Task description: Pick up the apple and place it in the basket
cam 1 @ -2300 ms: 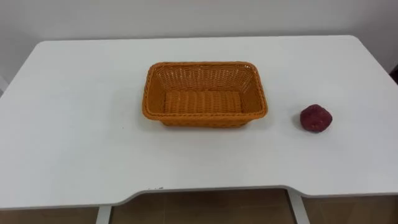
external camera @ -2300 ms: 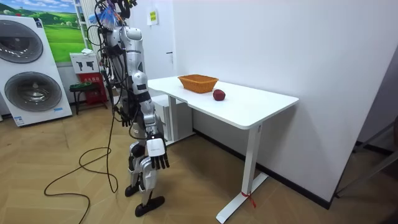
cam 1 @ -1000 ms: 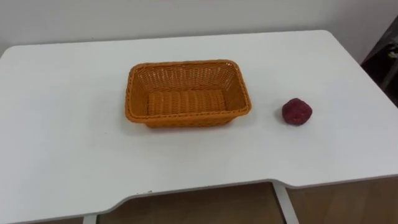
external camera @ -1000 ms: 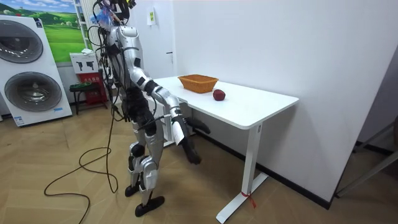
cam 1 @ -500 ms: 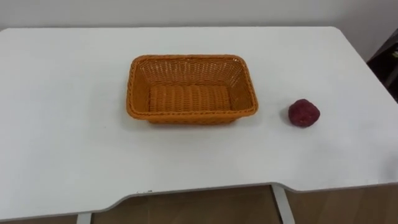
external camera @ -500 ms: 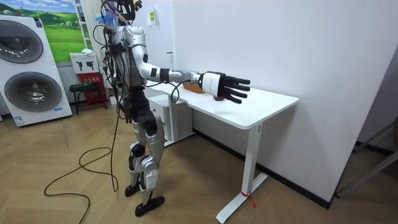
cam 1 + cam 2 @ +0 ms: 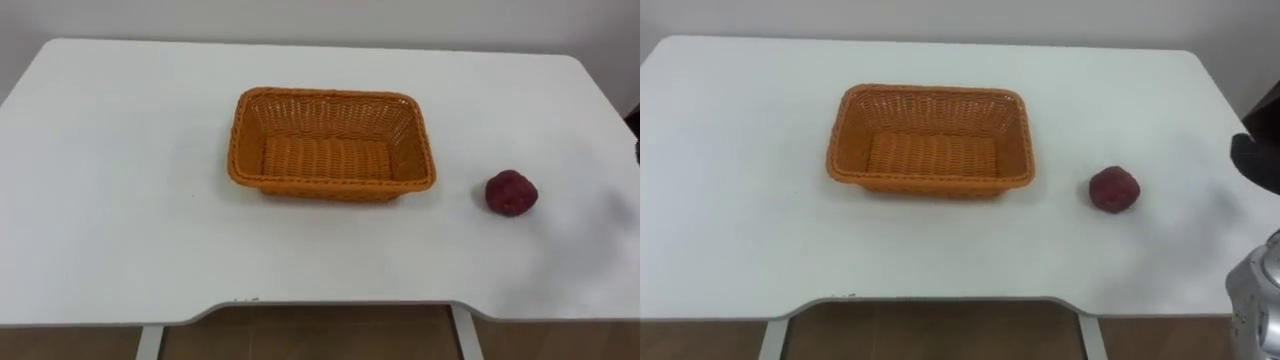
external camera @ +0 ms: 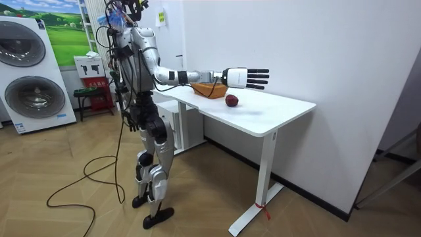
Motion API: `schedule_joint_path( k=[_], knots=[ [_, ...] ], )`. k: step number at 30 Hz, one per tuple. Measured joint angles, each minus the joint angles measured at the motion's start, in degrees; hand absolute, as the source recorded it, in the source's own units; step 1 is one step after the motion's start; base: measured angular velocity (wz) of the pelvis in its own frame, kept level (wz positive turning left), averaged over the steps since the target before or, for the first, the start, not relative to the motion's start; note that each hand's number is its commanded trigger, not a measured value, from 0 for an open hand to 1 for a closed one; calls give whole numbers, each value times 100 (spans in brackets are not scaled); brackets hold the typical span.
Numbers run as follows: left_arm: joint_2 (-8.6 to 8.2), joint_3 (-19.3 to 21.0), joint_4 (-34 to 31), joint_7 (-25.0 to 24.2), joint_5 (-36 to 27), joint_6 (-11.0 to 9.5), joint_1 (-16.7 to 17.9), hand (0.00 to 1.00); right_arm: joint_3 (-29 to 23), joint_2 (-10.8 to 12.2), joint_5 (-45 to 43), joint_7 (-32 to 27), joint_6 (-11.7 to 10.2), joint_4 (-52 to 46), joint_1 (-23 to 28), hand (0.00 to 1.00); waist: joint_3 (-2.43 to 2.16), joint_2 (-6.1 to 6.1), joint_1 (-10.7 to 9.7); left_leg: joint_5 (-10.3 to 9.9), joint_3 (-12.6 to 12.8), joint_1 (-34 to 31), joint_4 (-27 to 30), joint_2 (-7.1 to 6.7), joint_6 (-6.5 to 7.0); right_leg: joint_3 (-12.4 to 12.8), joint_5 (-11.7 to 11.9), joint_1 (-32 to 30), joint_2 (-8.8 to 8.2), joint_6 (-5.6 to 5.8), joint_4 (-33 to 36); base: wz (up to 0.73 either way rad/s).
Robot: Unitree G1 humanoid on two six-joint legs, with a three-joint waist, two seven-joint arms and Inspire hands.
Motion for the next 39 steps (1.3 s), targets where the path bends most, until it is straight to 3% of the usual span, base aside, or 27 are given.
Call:
schedule_joint_path(
  k=[9, 19, 33, 39],
  knots=[
    [2, -111, -11, 9, 110, -82, -43, 0, 468, 0, -312, 878, -3, -23, -3, 0, -2, -42, 33, 10, -32, 0, -1, -9, 6, -85, 0, 56, -18, 0, 3, 2],
    [9, -340, -9, 41, 108, -90, -29, 0, 946, 3, -502, 1425, -7, -23, -1, 0, -7, -65, 43, 12, -59, 11, 5, -18, 10, -155, 0, 112, -35, 0, -6, 2],
    [-10, -340, 18, 82, 107, -86, -26, 0, 1095, 92, -813, 1611, -10, 40, 11, 0, -19, -36, 42, 40, -159, -6, 87, -63, 46, -347, 1, 192, -92, 0, -14, 5],
    [-48, -341, 40, 89, 112, -84, -18, 0, 1099, 95, -928, 1660, -11, 40, 109, 0, -48, 5, 89, 41, -198, -36, 164, -63, 43, -371, 1, 219, -91, 0, -8, 3]
  ],
)
